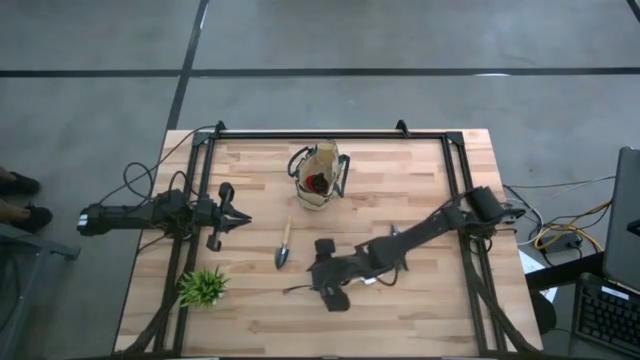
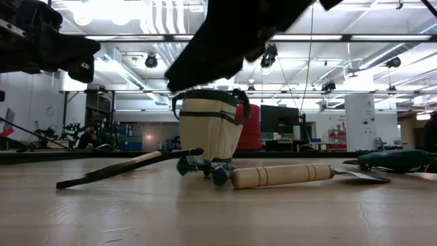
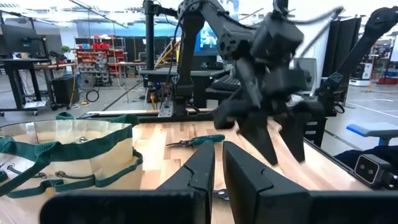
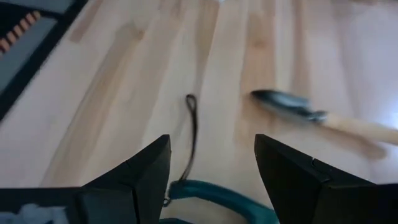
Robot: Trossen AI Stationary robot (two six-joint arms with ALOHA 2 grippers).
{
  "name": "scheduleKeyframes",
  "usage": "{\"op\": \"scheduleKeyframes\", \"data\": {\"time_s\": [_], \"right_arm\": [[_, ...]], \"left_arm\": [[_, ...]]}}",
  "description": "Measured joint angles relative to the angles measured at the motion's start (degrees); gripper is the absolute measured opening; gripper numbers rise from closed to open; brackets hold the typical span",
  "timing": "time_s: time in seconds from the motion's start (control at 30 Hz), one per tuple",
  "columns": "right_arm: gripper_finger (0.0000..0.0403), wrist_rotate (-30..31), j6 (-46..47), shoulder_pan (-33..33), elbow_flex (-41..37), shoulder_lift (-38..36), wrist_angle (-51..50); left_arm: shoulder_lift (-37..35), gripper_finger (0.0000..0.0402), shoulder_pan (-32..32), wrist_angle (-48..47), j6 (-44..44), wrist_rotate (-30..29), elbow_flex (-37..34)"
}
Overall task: Pick & Place Garden tools in Gardening bag
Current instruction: Put the left shear scissors into the gardening bag
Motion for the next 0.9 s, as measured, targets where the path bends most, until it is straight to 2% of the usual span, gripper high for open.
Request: {"op": "scheduleKeyframes", "data": {"time_s": [0.27, 0.67, 0.9], "right_arm": [[0.0224, -1.4, -0.3, 0.0, 10.3, 8.7, -7.8], [0.0221, -1.1, 0.2, 0.0, 24.1, 16.6, -21.5], [0.0206, -1.1, -0.4, 0.0, 27.5, 19.7, -24.5]], "left_arm": [[0.0, 0.0037, 0.0, -0.1, 0.0, 0.0, 0.0], [0.0, 0.0037, 0.0, -0.3, 0.0, 0.0, 0.0], [0.1, 0.0037, 0.0, -0.8, 0.0, 0.0, 0.0]]}}
